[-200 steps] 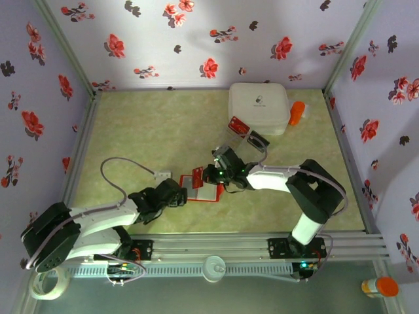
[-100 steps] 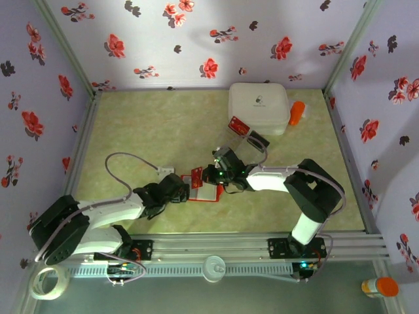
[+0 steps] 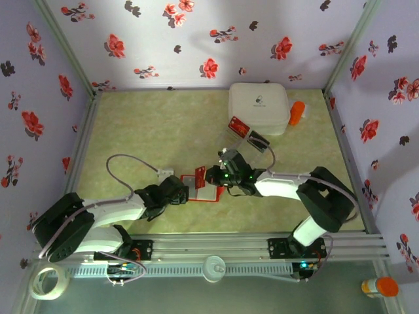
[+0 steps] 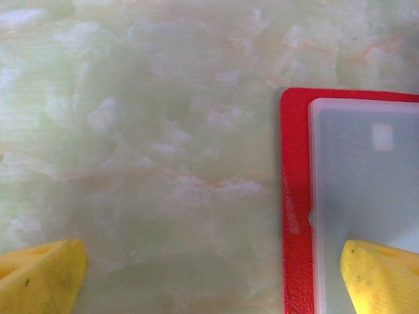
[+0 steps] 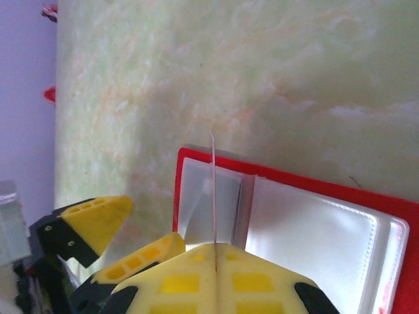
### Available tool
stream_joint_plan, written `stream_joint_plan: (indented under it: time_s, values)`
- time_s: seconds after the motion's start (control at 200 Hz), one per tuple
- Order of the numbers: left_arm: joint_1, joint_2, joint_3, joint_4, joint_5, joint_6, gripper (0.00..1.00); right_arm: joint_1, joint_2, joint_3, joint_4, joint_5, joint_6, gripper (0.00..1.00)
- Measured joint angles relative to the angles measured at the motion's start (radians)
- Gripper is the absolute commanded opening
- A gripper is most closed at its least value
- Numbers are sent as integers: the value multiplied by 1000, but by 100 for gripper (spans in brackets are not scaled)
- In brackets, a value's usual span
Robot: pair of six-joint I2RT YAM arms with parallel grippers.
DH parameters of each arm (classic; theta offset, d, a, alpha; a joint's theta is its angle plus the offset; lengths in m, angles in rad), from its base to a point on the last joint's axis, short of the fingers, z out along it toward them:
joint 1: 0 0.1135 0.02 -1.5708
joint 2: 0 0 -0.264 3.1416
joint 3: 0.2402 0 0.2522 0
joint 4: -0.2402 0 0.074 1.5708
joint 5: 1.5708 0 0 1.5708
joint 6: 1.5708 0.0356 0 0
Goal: Put the credit cards into the card holder
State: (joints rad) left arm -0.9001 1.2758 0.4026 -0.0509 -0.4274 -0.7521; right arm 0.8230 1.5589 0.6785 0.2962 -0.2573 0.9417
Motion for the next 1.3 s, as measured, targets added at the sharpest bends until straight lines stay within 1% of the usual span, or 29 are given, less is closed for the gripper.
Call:
stream_joint_plan:
  time_s: [0.135, 0.315, 0.72, 1.04, 1.3]
  values:
    - [0, 0, -4, 7, -3, -2, 100, 0, -39, -73, 63, 25, 32, 0]
    - [0, -5, -11, 17, -5, -2, 100, 15, -42, -154, 167, 69, 70, 0]
    - [0, -6, -13, 21, -8, -10, 100, 79, -40, -257, 401, 207, 117, 0]
    - [0, -13, -17, 23, -6, -14, 100, 105, 64, -280, 567, 259, 152, 0]
    - [0, -24, -25, 29, -6, -14, 100, 112, 114, -301, 646, 277, 172, 0]
